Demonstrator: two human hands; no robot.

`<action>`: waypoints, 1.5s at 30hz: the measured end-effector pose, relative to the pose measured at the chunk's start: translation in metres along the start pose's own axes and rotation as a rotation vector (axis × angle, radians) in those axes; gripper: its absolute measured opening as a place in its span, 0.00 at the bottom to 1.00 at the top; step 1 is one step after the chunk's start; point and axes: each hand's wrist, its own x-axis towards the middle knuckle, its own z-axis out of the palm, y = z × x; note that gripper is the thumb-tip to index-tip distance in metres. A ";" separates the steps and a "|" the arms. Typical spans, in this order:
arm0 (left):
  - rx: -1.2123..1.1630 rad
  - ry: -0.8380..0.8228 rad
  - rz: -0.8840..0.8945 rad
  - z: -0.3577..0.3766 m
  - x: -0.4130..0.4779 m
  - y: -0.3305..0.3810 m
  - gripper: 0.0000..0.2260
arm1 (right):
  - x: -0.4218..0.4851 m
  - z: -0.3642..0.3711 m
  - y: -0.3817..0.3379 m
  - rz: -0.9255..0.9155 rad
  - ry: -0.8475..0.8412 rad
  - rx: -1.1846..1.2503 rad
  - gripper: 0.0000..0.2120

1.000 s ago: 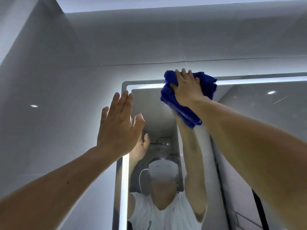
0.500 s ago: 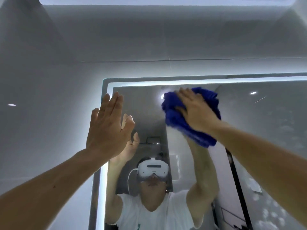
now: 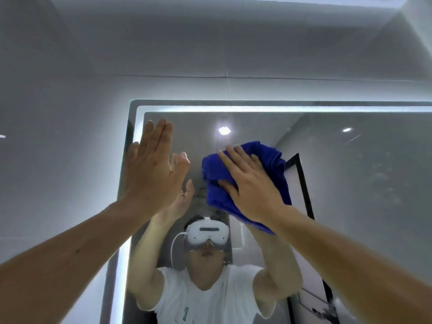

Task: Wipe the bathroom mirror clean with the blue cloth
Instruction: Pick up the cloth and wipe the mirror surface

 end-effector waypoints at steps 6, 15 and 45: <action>-0.049 -0.047 -0.005 0.012 -0.022 0.019 0.30 | -0.057 -0.007 0.019 -0.156 -0.113 -0.051 0.27; -0.018 -0.023 -0.028 0.008 -0.051 0.023 0.29 | 0.060 -0.008 -0.004 0.308 0.083 0.000 0.27; 0.192 -0.302 0.096 0.025 -0.202 0.011 0.29 | -0.285 0.086 -0.129 0.123 0.003 -0.045 0.27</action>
